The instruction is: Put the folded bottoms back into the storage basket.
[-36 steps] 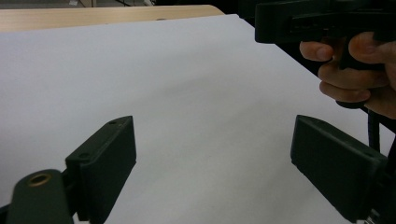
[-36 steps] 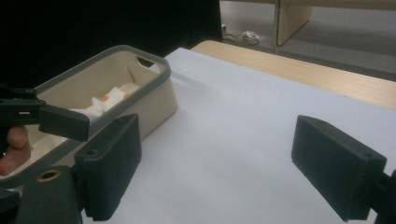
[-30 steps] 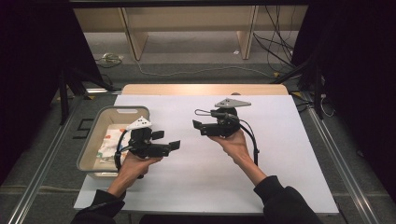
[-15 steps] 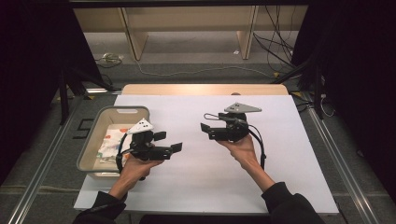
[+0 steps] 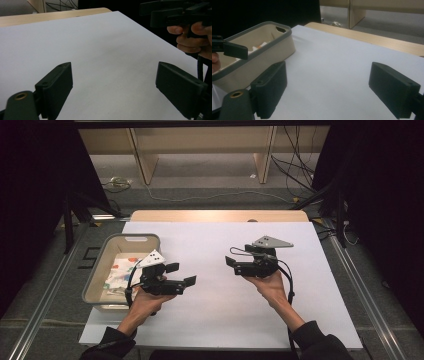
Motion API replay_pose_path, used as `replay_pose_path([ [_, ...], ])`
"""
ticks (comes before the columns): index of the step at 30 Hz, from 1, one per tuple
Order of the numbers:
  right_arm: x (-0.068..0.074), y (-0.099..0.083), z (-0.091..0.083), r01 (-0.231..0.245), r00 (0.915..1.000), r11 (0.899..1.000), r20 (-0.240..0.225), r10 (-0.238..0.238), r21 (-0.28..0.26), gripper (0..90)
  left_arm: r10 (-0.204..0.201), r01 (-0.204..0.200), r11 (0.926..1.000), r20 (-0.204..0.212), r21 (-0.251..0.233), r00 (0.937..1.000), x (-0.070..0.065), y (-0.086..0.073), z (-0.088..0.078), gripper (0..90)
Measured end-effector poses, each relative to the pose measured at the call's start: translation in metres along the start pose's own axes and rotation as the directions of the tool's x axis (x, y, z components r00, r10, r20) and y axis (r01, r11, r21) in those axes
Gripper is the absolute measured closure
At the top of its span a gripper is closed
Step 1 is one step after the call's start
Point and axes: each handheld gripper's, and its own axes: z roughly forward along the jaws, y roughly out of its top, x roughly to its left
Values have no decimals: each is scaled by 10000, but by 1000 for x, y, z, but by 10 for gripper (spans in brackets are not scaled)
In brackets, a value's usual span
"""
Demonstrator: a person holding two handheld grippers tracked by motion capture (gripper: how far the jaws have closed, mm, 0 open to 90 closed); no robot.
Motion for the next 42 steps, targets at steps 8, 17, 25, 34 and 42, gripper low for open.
replay_pose_path([
  [8, 2, -7, -7, 45, 10000, 10000, -42, -45, 28, 154, 72, -71, 9999, 47, -119, 10000, -1, -1, -1, 138],
  [17, 4, -14, -15, 104, 9999, 9999, -85, -104, -47, 154, 289, -285, 9994, 189, -217, 9994, -4, -3, -2, 137],
  [25, 7, -20, -20, 262, 9997, 9997, -35, -262, -24, 155, 516, -509, 9983, 233, -274, 9984, -8, -5, -3, 134],
  [34, 8, -26, -26, 283, 9996, 9995, 0, -283, -123, 156, 683, -672, 9969, 271, -405, 9973, -10, -7, -7, 134],
  [42, 7, -31, -34, 284, 9996, 9993, 19, -284, -252, 156, 768, -754, 9961, 306, -454, 9966, -12, -9, -9, 134],
])
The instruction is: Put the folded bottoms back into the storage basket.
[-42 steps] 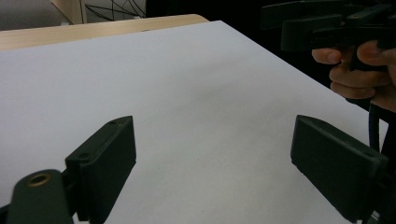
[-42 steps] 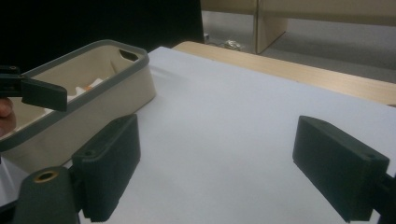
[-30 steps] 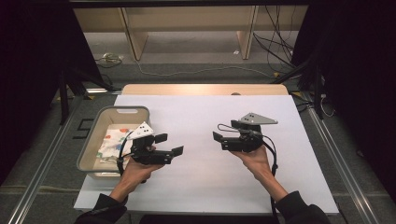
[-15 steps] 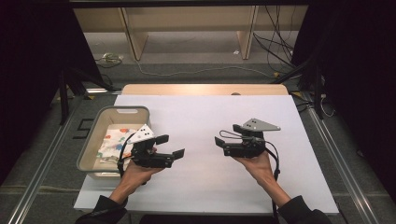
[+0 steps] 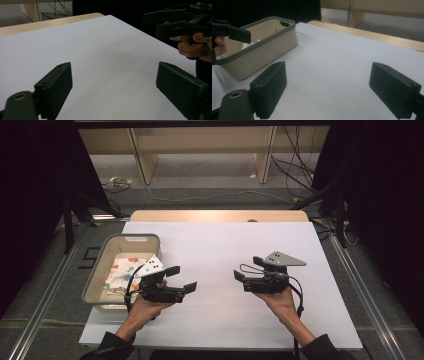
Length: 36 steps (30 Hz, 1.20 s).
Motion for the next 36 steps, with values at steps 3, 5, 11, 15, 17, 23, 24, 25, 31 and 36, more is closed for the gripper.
replay_pose_path([
  [3, 0, -2, -3, 21, 10000, 10000, 5, -21, -10, 156, 18, -18, 10000, 32, -53, 10000, -1, 0, -1, 134],
  [5, 0, -3, -5, 51, 10000, 10000, 30, -51, -67, 156, 40, -40, 10000, 34, -73, 10000, -2, 0, -2, 134],
  [11, 0, -7, -11, 67, 9999, 9999, 82, -66, -153, 156, 73, -72, 9998, 65, -179, 10000, -3, 0, -5, 134],
  [15, 1, -9, -15, 90, 9999, 9999, 95, -89, -147, 156, 130, -128, 9997, 86, -198, 9999, -4, -1, -6, 131],
  [17, 1, -10, -17, 136, 9998, 9997, 114, -134, -180, 156, 139, -137, 9997, 109, -215, 9998, -5, -1, -6, 131],
  [23, 2, -13, -25, 98, 9999, 9995, 125, -94, -285, 156, 220, -217, 9995, 125, -232, 9997, -7, -2, -8, 131],
  [24, 2, -13, -26, 123, 9998, 9995, 132, -119, -302, 156, 209, -206, 9995, 122, -238, 9997, -8, -3, -8, 131],
  [25, 2, -14, -27, 123, 9998, 9995, 157, -118, -295, 157, 237, -234, 9995, 125, -231, 9996, -8, -3, -8, 131],
  [31, 1, -17, -33, 129, 9997, 9992, 235, -120, -377, 157, 332, -329, 9992, 148, -214, 9993, -11, -4, -9, 128],
  [36, 3, -20, -37, 146, 9996, 9992, 254, -137, -368, 157, 287, -282, 9992, 164, -296, 9995, -12, -5, -11, 127],
])
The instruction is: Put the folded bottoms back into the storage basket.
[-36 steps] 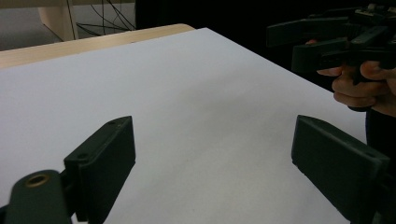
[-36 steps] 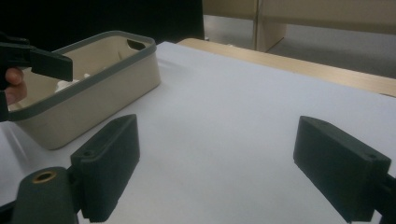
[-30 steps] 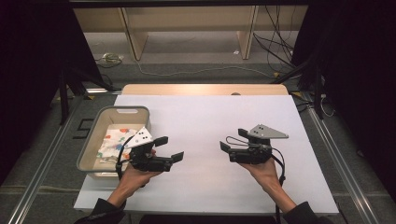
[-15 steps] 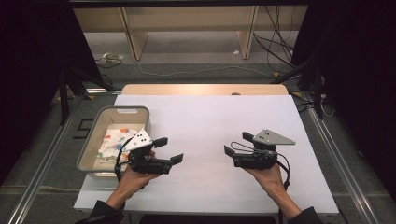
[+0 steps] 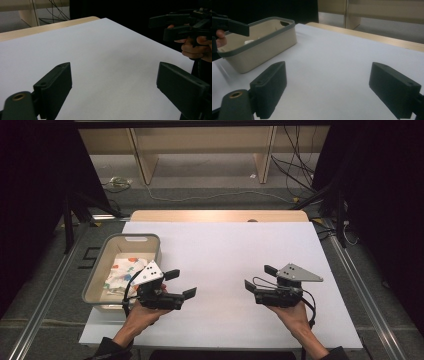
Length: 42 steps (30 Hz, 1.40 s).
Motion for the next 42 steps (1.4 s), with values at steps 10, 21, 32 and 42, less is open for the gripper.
replay_pose_path([
  [10, 4, -7, -7, 54, 10000, 10000, 29, -54, -13, 158, 32, -32, 10000, 54, -3, 10000, -3, -2, -2, 116],
  [21, 9, -15, -15, 11, 10000, 10000, 81, -12, 63, 159, 15, -15, 10000, 69, -91, 10000, -7, -5, -5, 101],
  [32, 10, -19, -21, 98, 9997, 9999, 203, -99, 44, 159, -18, 18, 9996, 33, -265, 10000, -10, -7, -8, 97],
  [42, 10, -17, -22, 92, 9995, 9999, 288, -90, -91, 159, 44, -44, 9997, 11, -239, 10000, -10, -8, -9, 97],
])
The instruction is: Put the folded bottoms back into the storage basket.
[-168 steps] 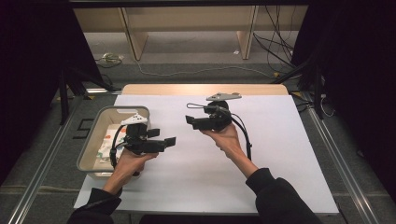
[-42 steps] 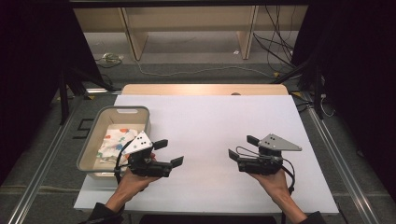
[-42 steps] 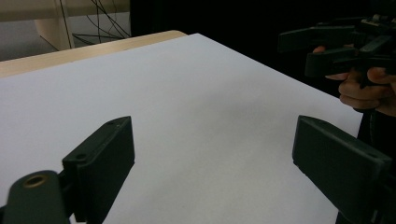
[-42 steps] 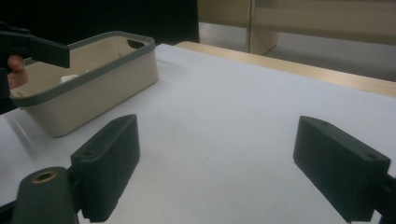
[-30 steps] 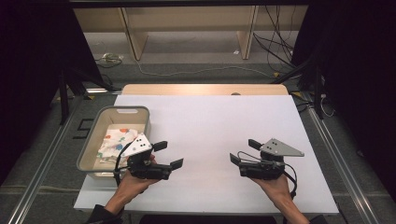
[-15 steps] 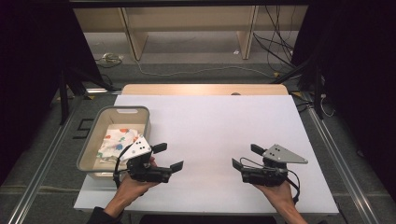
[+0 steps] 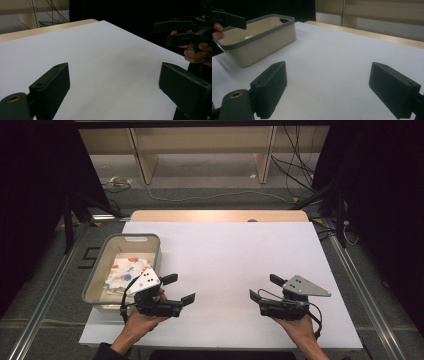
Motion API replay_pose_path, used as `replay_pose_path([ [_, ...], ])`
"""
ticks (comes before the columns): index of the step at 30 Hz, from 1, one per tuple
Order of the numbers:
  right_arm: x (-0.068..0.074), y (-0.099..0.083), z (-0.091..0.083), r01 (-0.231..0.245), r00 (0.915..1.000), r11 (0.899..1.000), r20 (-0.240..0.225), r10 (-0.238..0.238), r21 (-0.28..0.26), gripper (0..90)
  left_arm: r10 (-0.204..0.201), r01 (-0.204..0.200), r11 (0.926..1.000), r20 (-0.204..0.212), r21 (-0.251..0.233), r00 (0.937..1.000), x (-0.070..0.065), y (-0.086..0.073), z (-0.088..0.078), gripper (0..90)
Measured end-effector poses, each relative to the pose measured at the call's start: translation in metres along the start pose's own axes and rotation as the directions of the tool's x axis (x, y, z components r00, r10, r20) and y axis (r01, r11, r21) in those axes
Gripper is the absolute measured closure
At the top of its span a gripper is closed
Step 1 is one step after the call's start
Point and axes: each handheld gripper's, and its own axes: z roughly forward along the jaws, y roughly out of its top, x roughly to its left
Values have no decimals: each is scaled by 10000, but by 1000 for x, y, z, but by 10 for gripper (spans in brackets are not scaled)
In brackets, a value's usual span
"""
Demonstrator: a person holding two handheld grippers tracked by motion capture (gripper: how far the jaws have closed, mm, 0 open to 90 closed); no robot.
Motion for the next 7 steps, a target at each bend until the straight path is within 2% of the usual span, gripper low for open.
replay_pose_path([
  [7, 0, 0, 1, 33, 10000, 10000, 67, -33, -75, 160, -37, 37, 10000, -43, 0, 10000, 2, 0, 0, 97],
])
